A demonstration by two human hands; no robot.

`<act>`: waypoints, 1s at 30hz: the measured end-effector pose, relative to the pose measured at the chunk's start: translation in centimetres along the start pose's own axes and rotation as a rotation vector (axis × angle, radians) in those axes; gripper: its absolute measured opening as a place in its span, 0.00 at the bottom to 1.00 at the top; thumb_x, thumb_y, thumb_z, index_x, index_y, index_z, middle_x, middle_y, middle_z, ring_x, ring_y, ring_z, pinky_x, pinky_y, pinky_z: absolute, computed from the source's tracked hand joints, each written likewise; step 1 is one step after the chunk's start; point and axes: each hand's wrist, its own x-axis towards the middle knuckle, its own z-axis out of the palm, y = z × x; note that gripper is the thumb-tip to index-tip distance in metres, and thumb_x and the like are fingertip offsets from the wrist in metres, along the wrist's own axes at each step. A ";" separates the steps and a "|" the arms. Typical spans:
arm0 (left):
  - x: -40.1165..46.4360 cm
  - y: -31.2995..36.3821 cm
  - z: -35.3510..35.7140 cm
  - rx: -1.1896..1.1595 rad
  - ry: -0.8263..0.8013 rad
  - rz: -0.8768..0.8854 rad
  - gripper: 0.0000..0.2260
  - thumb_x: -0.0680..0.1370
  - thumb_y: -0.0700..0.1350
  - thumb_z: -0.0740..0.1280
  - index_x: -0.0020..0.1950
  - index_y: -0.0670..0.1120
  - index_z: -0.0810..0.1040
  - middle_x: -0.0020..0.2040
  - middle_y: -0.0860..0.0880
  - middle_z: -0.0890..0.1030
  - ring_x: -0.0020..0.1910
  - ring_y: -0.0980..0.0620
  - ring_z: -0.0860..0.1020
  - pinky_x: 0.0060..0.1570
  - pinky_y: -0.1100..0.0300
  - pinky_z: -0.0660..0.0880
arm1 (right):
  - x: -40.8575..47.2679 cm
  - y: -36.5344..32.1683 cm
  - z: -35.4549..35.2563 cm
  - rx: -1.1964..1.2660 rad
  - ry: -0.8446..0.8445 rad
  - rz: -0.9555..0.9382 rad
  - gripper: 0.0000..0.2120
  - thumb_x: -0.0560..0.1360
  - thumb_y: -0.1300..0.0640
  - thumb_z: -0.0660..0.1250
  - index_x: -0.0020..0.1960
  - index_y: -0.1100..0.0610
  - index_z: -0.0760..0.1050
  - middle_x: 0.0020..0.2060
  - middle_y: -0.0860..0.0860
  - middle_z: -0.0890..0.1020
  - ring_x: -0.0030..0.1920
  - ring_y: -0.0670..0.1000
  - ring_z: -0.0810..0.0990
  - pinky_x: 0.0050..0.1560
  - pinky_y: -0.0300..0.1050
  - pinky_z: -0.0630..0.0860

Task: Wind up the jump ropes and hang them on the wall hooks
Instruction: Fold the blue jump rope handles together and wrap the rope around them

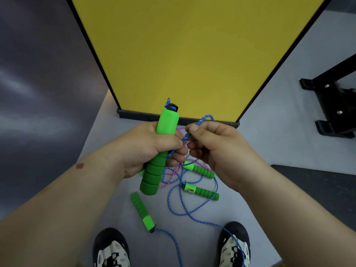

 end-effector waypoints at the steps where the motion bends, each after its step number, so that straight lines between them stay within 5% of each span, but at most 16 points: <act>1: 0.0 0.0 0.0 -0.001 0.001 -0.001 0.03 0.78 0.35 0.68 0.51 0.38 0.78 0.38 0.43 0.84 0.35 0.50 0.83 0.35 0.61 0.81 | 0.0 0.0 0.0 -0.005 0.005 -0.007 0.08 0.80 0.59 0.68 0.49 0.64 0.81 0.37 0.54 0.79 0.39 0.49 0.78 0.40 0.40 0.77; 7: 0.0 0.2 0.0 -0.024 0.004 -0.004 0.01 0.79 0.35 0.68 0.48 0.40 0.78 0.37 0.44 0.84 0.34 0.50 0.82 0.34 0.60 0.80 | 0.6 -0.6 -0.7 0.054 0.166 -0.104 0.13 0.79 0.58 0.69 0.50 0.71 0.78 0.33 0.54 0.79 0.37 0.51 0.77 0.44 0.44 0.78; 13: 0.0 0.0 -0.1 -0.024 0.000 0.002 0.02 0.79 0.35 0.67 0.49 0.40 0.78 0.38 0.43 0.84 0.34 0.50 0.82 0.35 0.60 0.81 | 0.8 -2.0 -1.8 0.148 0.320 -0.146 0.07 0.80 0.58 0.69 0.47 0.62 0.79 0.30 0.51 0.78 0.35 0.49 0.77 0.44 0.43 0.78; 23: 0.0 0.1 0.0 -0.014 -0.007 0.002 0.02 0.78 0.35 0.68 0.50 0.39 0.79 0.38 0.43 0.84 0.34 0.51 0.82 0.34 0.61 0.80 | -0.1 -0.4 0.1 0.032 0.016 -0.002 0.04 0.78 0.58 0.70 0.45 0.58 0.81 0.36 0.52 0.78 0.38 0.49 0.78 0.40 0.41 0.77; 30: -0.1 0.3 0.0 -0.017 -0.003 -0.001 0.01 0.79 0.35 0.67 0.48 0.40 0.78 0.37 0.44 0.84 0.33 0.51 0.82 0.33 0.61 0.80 | 0.3 -0.8 -0.6 0.066 0.155 -0.072 0.06 0.79 0.60 0.69 0.49 0.64 0.81 0.33 0.52 0.78 0.36 0.49 0.77 0.43 0.43 0.78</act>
